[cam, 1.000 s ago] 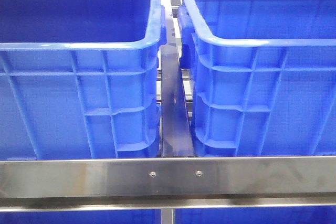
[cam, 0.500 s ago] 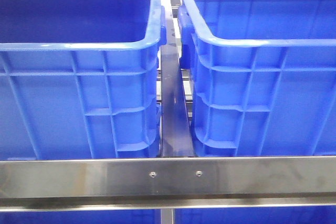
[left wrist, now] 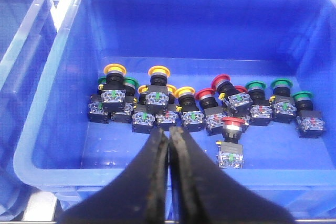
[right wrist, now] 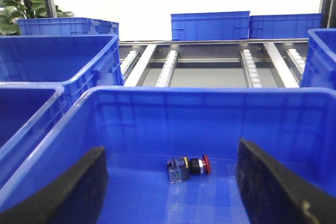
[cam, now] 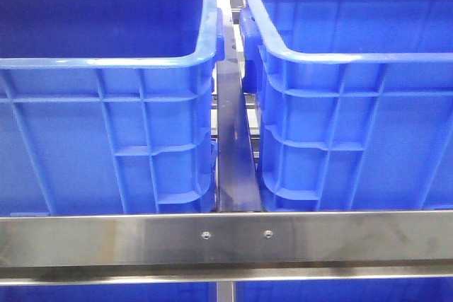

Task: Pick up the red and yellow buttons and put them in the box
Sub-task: 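Lower the left gripper onto a yellow-capped button in the button crate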

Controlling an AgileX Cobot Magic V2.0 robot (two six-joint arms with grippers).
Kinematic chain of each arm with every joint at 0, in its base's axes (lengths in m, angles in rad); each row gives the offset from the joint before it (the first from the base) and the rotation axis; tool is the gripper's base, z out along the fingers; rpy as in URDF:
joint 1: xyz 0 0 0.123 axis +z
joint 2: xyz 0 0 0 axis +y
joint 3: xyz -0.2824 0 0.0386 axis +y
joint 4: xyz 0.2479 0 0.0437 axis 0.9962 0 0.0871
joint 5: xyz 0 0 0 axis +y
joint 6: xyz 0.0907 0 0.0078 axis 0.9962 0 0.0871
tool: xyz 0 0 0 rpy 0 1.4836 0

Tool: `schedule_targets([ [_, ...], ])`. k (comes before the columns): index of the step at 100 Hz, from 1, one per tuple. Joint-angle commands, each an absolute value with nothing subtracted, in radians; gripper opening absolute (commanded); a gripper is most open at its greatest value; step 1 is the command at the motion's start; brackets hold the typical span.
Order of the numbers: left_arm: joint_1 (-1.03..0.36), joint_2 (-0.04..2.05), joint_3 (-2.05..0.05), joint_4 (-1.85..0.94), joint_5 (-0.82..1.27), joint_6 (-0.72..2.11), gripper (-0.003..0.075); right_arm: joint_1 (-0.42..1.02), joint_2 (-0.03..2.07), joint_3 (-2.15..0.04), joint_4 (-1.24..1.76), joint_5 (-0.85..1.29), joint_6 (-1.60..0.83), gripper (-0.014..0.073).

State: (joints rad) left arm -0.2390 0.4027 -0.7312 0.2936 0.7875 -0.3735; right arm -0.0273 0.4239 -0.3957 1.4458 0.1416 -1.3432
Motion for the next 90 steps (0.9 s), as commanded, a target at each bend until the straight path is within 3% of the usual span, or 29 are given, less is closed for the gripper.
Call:
schedule_targets([
  [1, -0.236, 0.41, -0.757, 0.31, 0.712, -0.376, -0.0019, -0.027, 0.412, -0.4, 1.45, 0.137, -1.356, 0.0466],
  [28, -0.236, 0.41, -0.757, 0.31, 0.712, -0.376, -0.0019, -0.027, 0.411, -0.397, 1.451, 0.146, -1.356, 0.0008],
  [35, -0.236, 0.41, -0.757, 0.31, 0.712, -0.376, -0.0019, -0.027, 0.411, -0.397, 1.451, 0.146, -1.356, -0.0076],
  [59, -0.236, 0.41, -0.757, 0.31, 0.712, -0.376, 0.0016, -0.027, 0.411, -0.397, 1.452, 0.146, -1.356, -0.0067],
  [66, -0.236, 0.41, -0.757, 0.31, 0.712, -0.376, 0.0085, -0.027, 0.411, -0.397, 1.452, 0.146, -1.356, -0.0067],
  [90, -0.236, 0.41, -0.757, 0.31, 0.705, -0.376, 0.0439, -0.027, 0.411, -0.397, 1.452, 0.146, -1.356, -0.0067],
])
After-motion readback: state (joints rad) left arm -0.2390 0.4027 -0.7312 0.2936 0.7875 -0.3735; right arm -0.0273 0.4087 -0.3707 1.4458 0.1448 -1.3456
